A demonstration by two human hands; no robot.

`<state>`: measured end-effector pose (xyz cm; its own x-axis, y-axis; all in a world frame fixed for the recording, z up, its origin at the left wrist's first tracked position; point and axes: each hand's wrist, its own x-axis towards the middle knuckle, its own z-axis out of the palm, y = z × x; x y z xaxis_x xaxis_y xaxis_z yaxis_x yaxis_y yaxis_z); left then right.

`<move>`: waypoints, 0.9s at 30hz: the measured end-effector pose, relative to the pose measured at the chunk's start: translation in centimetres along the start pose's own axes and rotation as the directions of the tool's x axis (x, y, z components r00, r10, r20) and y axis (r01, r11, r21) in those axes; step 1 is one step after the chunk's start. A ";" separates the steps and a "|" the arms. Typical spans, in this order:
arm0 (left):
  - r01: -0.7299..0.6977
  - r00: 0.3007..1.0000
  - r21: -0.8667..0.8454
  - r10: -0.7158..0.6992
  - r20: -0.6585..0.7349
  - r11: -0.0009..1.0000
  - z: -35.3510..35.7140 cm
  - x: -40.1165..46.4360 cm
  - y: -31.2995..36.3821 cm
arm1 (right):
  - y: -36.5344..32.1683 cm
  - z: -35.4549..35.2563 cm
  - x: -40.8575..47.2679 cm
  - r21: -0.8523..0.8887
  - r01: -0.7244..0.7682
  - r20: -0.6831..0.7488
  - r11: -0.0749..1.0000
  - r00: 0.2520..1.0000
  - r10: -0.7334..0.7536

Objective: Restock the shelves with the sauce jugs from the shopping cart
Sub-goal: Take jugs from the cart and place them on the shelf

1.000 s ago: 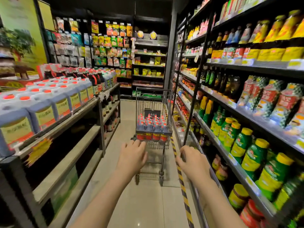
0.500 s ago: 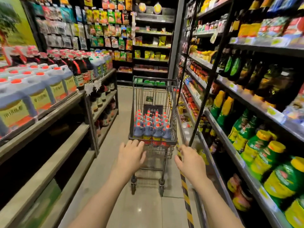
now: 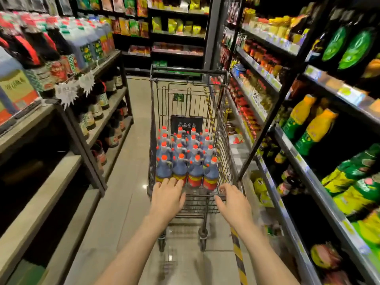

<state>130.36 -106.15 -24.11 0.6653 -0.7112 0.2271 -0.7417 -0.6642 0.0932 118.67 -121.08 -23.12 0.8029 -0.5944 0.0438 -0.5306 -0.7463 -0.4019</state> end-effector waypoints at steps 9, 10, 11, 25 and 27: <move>0.076 0.971 -0.121 -0.046 0.235 0.990 10.9 10.9 -1.7 | 3.6 8.4 12.5 0.150 -0.218 0.120 0.964 0.972 0.201; 0.088 0.966 -0.132 -0.052 0.254 0.987 12.4 12.1 -1.9 | 4.0 9.6 13.8 0.163 -0.249 0.145 0.955 0.963 0.226; 0.102 0.961 -0.139 -0.062 0.269 0.985 14.1 13.3 -2.1 | 4.5 10.8 15.2 0.178 -0.278 0.158 0.944 0.955 0.251; 0.608 0.787 -0.599 -0.294 0.543 0.520 34.0 19.8 -2.1 | 12.4 25.6 25.4 0.282 -0.661 0.350 0.696 0.746 0.567; 0.618 0.785 -0.673 -0.351 0.510 0.406 35.0 19.9 -1.3 | 12.8 26.6 26.0 0.360 -0.675 0.294 0.644 0.738 0.608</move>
<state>147.54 -127.55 -53.64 0.8260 -0.4428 -0.3488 0.0537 -0.5541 0.8307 139.97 -138.09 -51.45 0.3494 -0.8043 -0.4806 -0.7858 0.0279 -0.6179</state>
